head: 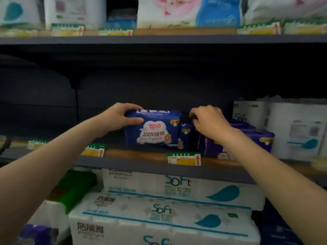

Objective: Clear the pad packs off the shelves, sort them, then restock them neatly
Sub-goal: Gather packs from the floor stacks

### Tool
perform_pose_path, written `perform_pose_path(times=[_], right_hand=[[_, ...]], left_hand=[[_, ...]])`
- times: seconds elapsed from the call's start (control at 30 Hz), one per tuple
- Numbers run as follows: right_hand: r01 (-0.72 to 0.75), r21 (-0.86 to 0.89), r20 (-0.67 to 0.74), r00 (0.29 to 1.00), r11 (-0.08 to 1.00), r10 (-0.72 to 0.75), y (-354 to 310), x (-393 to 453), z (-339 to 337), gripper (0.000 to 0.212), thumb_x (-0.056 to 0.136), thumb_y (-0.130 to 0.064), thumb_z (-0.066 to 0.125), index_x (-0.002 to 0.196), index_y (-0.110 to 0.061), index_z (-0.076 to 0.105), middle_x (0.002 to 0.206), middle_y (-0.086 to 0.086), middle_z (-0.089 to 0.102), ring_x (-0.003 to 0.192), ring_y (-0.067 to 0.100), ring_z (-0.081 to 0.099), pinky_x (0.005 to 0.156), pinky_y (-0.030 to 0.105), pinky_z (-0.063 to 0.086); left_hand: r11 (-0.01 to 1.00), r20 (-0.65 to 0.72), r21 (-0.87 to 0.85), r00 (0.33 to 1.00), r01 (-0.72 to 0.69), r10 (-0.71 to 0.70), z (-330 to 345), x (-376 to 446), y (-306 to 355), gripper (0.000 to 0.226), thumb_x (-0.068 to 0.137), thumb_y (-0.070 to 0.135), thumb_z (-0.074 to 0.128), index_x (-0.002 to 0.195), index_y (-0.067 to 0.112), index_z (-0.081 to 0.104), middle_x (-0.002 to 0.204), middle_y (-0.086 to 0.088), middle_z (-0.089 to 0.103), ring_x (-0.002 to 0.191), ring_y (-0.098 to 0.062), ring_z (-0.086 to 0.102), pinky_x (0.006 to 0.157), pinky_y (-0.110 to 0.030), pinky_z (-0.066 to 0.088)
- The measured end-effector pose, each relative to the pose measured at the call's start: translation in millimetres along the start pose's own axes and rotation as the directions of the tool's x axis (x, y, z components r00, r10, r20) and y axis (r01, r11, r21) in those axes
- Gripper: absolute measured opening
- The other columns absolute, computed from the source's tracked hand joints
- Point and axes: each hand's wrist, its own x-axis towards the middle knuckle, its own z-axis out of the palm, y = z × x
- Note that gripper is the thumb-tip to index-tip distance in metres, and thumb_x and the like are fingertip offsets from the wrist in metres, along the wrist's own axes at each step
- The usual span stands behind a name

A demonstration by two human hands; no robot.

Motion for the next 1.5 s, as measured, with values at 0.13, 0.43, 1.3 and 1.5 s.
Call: perform_pose_path(times=[0.13,0.43,1.3,1.5], right_hand=[[-0.070,0.044,0.184,0.981,0.997,0.061,28,-12,-15,0.029,0.095,-0.033,0.050,0.121,-0.021,0.056,0.123,0.008,0.053,0.116,0.032,0.046,0.097,0.045,0.039],[-0.081,0.038,0.497,0.866,0.996,0.052,50,-22,-4,0.080,0.079,-0.036,0.073,0.145,-0.030,0.028,0.146,0.002,0.036,0.134,0.023,0.033,0.108,0.038,0.032],[-0.059,-0.041,0.521,0.850,0.997,0.072,48,3,15,0.080,0.072,-0.025,0.080,0.139,-0.024,0.037,0.140,0.003,0.042,0.127,0.024,0.039,0.100,0.033,0.036],[-0.111,-0.025,0.455,0.883,0.993,0.111,47,-5,22,0.079,0.065,-0.024,0.084,0.135,-0.022,0.045,0.135,0.008,0.050,0.120,0.027,0.049,0.093,0.030,0.042]], left_hand=[[0.994,0.070,0.061,0.994,-0.087,0.082,28,25,-2,0.039,0.089,0.019,0.062,0.126,0.017,0.053,0.119,-0.004,0.055,0.105,-0.017,0.055,0.087,-0.029,0.047],[0.591,0.234,0.771,0.969,-0.238,0.086,89,50,-6,0.073,0.088,0.039,0.059,0.147,0.029,0.019,0.150,0.005,0.024,0.135,-0.026,0.021,0.108,-0.048,0.024],[0.643,0.121,0.765,0.986,-0.018,-0.117,164,166,7,0.068,0.093,0.034,0.053,0.148,0.016,0.017,0.148,-0.011,0.029,0.134,-0.032,0.025,0.102,-0.044,0.040],[0.790,-0.203,0.551,0.875,-0.269,0.439,153,89,13,0.039,0.085,0.018,0.048,0.122,0.008,0.053,0.120,-0.014,0.054,0.108,-0.033,0.047,0.089,-0.044,0.043]])
